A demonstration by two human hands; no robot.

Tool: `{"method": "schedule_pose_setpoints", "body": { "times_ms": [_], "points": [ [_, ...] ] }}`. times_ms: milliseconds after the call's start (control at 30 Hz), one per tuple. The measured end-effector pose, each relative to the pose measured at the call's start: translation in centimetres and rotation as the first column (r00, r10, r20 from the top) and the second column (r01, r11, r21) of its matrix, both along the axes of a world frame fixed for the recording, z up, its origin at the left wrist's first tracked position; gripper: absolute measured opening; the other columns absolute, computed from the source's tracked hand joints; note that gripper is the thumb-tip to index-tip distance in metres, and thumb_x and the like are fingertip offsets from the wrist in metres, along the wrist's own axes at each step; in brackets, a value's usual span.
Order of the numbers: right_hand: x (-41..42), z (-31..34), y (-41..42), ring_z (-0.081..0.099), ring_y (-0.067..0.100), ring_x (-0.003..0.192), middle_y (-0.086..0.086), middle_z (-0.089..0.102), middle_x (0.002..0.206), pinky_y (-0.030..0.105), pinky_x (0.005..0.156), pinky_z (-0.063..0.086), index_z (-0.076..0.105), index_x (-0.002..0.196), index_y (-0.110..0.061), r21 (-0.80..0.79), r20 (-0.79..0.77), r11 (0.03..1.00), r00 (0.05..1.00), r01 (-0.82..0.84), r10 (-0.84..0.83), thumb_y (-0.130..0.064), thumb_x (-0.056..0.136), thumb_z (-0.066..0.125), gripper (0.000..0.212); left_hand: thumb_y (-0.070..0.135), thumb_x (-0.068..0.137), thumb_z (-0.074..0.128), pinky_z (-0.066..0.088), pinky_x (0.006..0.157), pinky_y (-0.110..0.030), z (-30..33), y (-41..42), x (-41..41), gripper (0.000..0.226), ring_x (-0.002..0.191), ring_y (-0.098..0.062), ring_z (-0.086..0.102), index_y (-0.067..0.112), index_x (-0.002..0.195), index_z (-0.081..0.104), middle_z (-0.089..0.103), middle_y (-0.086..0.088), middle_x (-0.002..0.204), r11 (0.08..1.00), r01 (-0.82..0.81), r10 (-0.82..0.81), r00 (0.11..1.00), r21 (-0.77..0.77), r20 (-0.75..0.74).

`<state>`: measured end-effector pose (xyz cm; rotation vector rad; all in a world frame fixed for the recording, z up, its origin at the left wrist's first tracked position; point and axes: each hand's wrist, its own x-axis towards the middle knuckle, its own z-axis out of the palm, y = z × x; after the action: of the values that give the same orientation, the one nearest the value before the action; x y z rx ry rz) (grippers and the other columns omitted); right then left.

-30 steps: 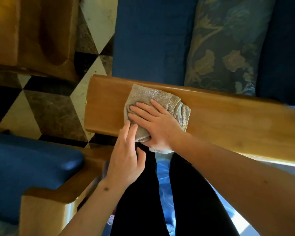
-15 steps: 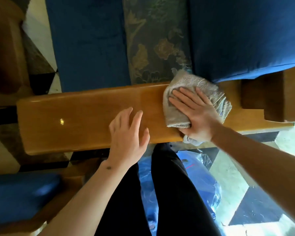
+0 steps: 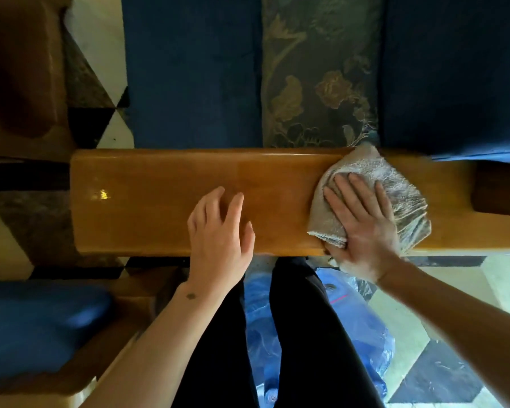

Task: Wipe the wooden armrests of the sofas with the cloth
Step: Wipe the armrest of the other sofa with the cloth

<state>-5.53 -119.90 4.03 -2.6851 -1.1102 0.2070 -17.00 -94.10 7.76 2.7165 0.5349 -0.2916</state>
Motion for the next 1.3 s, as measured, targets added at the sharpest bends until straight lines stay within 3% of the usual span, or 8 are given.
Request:
{"method": "schedule_pose_setpoints", "body": {
  "times_ms": [200,333,567,733,833,967,1133,1300],
  "points": [
    [-4.4,0.0,15.6,-0.001,0.023,0.159,0.001,0.018,0.171,0.052,0.129,-0.001,0.020,0.162,-0.026,-0.116,-0.034,0.992,0.998,-0.051,0.047,-0.072,0.093,0.036,0.084,0.025,0.093,0.060,0.042,0.110,-0.056,0.5,9.3,-4.2,0.053,0.135,-0.037,0.044,0.008,0.140,0.045,0.046,-0.021,0.146,0.958,-0.285,0.285,0.958,-0.023,0.011],
    [-6.7,0.4,26.6,0.011,0.026,0.159,0.003,0.023,0.170,0.053,0.129,0.003,0.027,0.160,-0.022,-0.027,-0.041,0.995,0.994,-0.099,0.098,-0.066,0.093,0.040,0.081,0.019,0.095,0.059,0.041,0.110,-0.054,1.0,15.5,-7.8,0.056,0.134,-0.036,0.046,0.003,0.145,0.041,0.048,-0.020,0.145,0.932,-0.356,0.359,0.933,-0.068,0.029],
    [-11.0,0.4,37.5,0.013,0.027,0.158,0.006,0.023,0.170,0.054,0.128,0.003,0.028,0.160,-0.017,0.050,-0.101,0.904,0.899,-0.424,0.427,-0.061,0.095,0.043,0.079,0.031,0.100,0.044,0.047,0.106,-0.048,1.9,18.6,-11.5,0.055,0.129,-0.028,0.051,0.005,0.148,0.034,0.046,-0.016,0.144,0.730,-0.550,0.653,0.737,-0.407,0.175],
    [-10.1,0.2,35.4,0.024,0.024,0.156,0.003,0.039,0.164,0.051,0.128,0.009,0.045,0.153,-0.019,0.179,-0.128,0.678,0.666,-0.713,0.735,-0.054,0.092,0.056,0.071,0.033,0.102,0.044,0.041,0.111,-0.028,3.1,18.0,-12.4,0.058,0.139,-0.021,0.046,0.002,0.150,0.034,0.045,-0.015,0.150,0.791,-0.462,0.568,0.797,-0.401,0.204],
    [-8.2,0.4,32.8,0.030,0.023,0.154,0.002,0.047,0.158,0.051,0.128,0.013,0.051,0.148,-0.019,0.204,-0.149,0.594,0.575,-0.779,0.805,-0.052,0.088,0.062,0.069,0.033,0.101,0.050,0.041,0.106,-0.016,3.3,16.3,-12.2,0.060,0.137,-0.008,0.049,0.009,0.152,0.033,0.046,-0.007,0.152,0.798,-0.386,0.514,0.837,-0.463,0.188],
    [-5.9,0.6,27.7,0.029,0.020,0.154,0.002,0.044,0.161,0.049,0.128,0.014,0.050,0.148,-0.017,0.220,-0.169,0.686,0.666,-0.693,0.727,-0.054,0.086,0.067,0.075,0.035,0.099,0.051,0.040,0.104,-0.010,3.1,12.7,-11.1,0.064,0.139,-0.007,0.046,0.016,0.155,0.027,0.037,-0.003,0.158,0.812,-0.320,0.442,0.884,-0.488,0.155],
    [-2.6,0.6,19.9,0.027,0.018,0.155,0.001,0.039,0.163,0.047,0.129,0.011,0.048,0.150,-0.021,0.179,-0.171,0.762,0.743,-0.623,0.647,-0.059,0.085,0.064,0.077,0.041,0.098,0.050,0.049,0.105,-0.044,3.1,6.8,-8.2,0.063,0.137,-0.023,0.047,0.013,0.151,0.029,0.042,-0.010,0.152,0.914,-0.147,0.207,0.971,-0.378,0.122],
    [0.4,0.2,11.1,0.027,0.019,0.155,0.000,0.040,0.162,0.048,0.129,0.010,0.048,0.148,-0.023,0.171,-0.145,0.829,0.819,-0.532,0.555,-0.059,0.082,0.061,0.076,0.048,0.096,0.049,0.048,0.099,-0.032,3.6,0.8,-3.9,0.060,0.120,-0.019,0.053,0.016,0.146,0.038,0.052,-0.004,0.136,0.944,0.046,-0.017,0.996,-0.327,0.089]
  ]
}}
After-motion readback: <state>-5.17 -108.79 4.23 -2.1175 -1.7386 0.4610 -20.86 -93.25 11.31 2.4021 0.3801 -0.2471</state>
